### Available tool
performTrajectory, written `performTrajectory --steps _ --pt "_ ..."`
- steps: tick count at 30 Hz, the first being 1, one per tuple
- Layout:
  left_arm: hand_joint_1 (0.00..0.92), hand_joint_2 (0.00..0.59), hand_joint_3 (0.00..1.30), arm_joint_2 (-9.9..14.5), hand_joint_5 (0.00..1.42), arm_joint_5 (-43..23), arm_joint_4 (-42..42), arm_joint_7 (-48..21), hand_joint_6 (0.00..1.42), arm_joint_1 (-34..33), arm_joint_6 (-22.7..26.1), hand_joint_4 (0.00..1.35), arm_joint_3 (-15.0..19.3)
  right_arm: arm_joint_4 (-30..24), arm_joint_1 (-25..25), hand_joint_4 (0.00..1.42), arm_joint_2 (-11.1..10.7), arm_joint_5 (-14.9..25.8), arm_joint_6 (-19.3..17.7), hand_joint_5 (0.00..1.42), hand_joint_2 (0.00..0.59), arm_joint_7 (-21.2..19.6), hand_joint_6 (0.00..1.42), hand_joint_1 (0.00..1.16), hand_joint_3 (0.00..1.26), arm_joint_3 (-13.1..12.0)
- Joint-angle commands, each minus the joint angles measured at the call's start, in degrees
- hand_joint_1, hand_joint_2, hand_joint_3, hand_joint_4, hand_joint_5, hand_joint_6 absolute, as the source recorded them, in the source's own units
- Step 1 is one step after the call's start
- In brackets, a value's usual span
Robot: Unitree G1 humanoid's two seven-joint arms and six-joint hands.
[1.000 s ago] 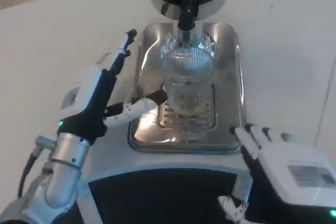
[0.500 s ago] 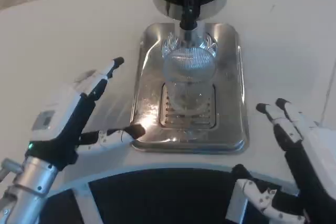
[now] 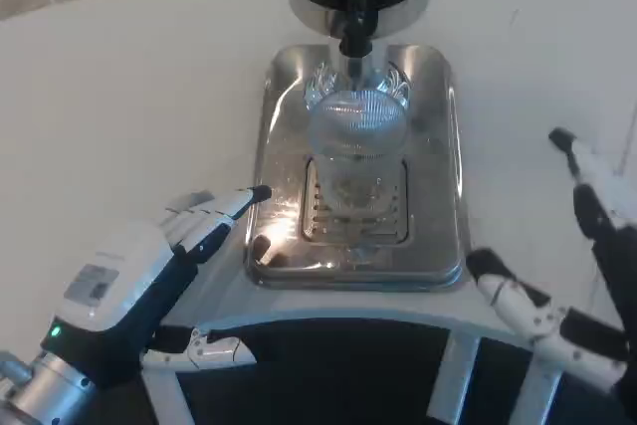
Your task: Grasp the cup under the faucet to collect the drink, then remove the cup.
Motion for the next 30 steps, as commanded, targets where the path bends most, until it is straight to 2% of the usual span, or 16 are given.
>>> performTrajectory --steps 1,5,10,13,22,30 --pt "0.104 0.049 0.13 2.4 0.18 1.2 -1.5 -0.9 0.12 2.1 -0.8 0.12 0.0 1.9 -6.5 0.0 -0.5 3.2 3.3 0.0 0.345 1.9 0.05 0.38 0.0 -2.3" --pt "0.104 0.05 0.14 3.2 0.18 0.8 -2.0 -1.2 0.12 2.7 -1.0 0.12 0.3 3.8 -12.3 0.0 -1.3 6.4 6.3 0.0 0.348 2.9 0.05 0.38 0.0 -3.7" --pt "0.103 0.05 0.14 3.7 0.18 0.5 -2.4 -1.6 0.12 3.5 -1.2 0.12 0.5 5.9 -17.2 0.0 -2.9 8.8 8.8 0.0 0.354 3.3 0.05 0.37 0.0 -3.7" --pt "0.103 0.05 0.14 3.9 0.18 0.1 -2.1 -2.1 0.12 3.9 -1.3 0.12 0.7 7.7 -20.7 0.0 -4.2 9.0 9.9 0.0 0.356 4.1 0.05 0.37 0.0 -2.9" --pt "0.103 0.051 0.15 4.0 0.18 0.0 -2.3 -2.6 0.12 5.0 -1.3 0.12 1.4 11.4 -27.8 0.0 -5.6 11.6 12.4 0.0 0.357 4.1 0.05 0.37 0.0 0.0" --pt "0.103 0.051 0.15 4.1 0.18 -0.4 -2.1 -2.7 0.12 5.6 -1.1 0.13 1.9 12.6 -34.7 0.0 -7.1 13.6 16.2 0.0 0.357 5.1 0.05 0.37 0.0 2.2"
